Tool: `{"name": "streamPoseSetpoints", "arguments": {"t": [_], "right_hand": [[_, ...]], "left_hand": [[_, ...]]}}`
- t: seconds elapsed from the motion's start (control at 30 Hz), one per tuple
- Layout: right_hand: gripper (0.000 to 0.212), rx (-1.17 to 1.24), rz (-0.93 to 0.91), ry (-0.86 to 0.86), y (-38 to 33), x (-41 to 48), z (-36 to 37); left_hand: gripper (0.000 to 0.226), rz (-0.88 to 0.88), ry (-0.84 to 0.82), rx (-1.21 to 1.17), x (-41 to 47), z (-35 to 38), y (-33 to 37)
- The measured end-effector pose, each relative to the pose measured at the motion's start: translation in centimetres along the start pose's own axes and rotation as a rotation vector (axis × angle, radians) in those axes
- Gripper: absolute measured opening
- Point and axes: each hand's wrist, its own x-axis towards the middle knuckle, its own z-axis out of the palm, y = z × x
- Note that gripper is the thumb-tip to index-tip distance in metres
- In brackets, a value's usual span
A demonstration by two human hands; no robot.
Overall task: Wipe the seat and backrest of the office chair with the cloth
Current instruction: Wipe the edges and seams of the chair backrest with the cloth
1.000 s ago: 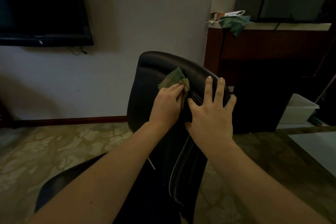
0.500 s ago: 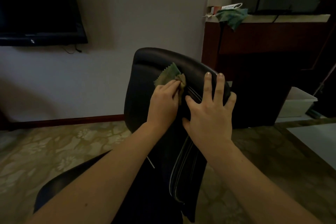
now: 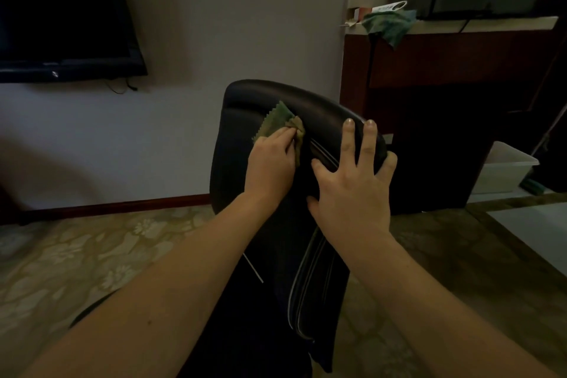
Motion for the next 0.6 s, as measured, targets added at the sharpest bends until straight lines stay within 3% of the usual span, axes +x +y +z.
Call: {"name": "streamPoseSetpoints", "arguments": {"t": [0.27,0.47,0.6], "right_hand": [[0.041,-0.008,-0.02,-0.012,0.2,-0.6,-0.5],[0.043,-0.001,-0.04,-0.025,0.4,-0.9,-0.8],[0.046,0.0,-0.052,-0.013,0.4,-1.2,-0.9]], "left_hand": [[0.034,0.169,-0.076,0.114,-1.0,-1.4,0.3],[0.029,0.052,-0.011,0.055,-0.2,-1.6,1.6],[0.028,0.101,-0.011,0.045,-1.7,-1.7,2.1]]}}
